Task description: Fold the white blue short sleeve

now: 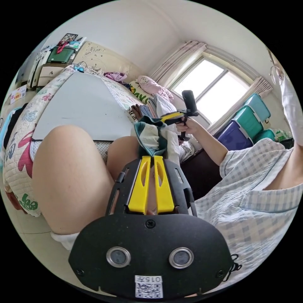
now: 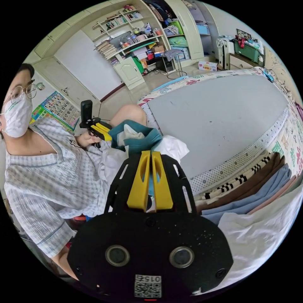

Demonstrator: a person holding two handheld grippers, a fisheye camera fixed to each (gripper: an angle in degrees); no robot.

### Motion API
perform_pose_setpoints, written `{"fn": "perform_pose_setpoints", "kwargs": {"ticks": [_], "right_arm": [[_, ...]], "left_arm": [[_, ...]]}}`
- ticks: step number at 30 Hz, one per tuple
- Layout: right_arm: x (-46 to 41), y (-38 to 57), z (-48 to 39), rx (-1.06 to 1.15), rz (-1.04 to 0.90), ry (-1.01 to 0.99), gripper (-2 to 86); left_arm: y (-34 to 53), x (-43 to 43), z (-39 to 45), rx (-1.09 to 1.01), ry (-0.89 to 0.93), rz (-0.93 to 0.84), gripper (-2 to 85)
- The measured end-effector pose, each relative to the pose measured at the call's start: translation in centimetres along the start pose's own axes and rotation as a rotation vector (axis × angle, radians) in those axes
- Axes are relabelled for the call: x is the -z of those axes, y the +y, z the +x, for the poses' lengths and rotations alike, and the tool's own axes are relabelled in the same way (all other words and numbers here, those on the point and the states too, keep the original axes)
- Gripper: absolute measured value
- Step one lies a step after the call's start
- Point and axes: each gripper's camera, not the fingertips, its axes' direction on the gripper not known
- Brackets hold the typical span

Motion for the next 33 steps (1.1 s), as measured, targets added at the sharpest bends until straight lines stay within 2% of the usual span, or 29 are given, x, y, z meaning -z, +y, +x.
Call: {"fn": "perform_pose_setpoints", "kwargs": {"ticks": [3,8,12,18,21,27,30,33], "right_arm": [[1.7,-0.9,-1.6,-0.059,0.087,0.13,-0.9],[11.9,-3.5,-8.9,-0.191,0.498,0.369,-1.0],[19.2,-5.3,-19.4,-0.12,0.817,0.512,-1.0],[25.1,-8.4,-33.8,0.039,1.106,0.72,-1.0],[26.7,-10.1,-39.2,0.104,1.237,0.774,-1.0],[28.2,-13.8,-46.1,0.247,1.375,0.812,-1.0],[27.8,-18.0,-47.8,0.27,1.412,0.957,-1.0],[27.9,-21.2,-46.3,0.275,1.396,1.013,-1.0]], "left_arm": [[0.0,2.0,0.4,0.02,-0.041,0.106,-0.2],[-2.6,6.2,2.9,-0.008,-0.099,0.401,-0.4],[-6.7,11.3,7.7,-0.11,-0.053,0.638,-0.5],[-9.9,20.0,17.8,-0.325,0.009,0.936,-0.5],[-10.1,23.7,22.9,-0.434,-0.021,1.059,-0.5],[-9.5,28.4,30.4,-0.594,-0.239,1.324,-0.4],[-11.2,29.3,32.4,-0.664,-0.347,1.348,-0.4],[-14.3,29.0,32.7,-0.722,-0.461,1.309,-0.4]]}}
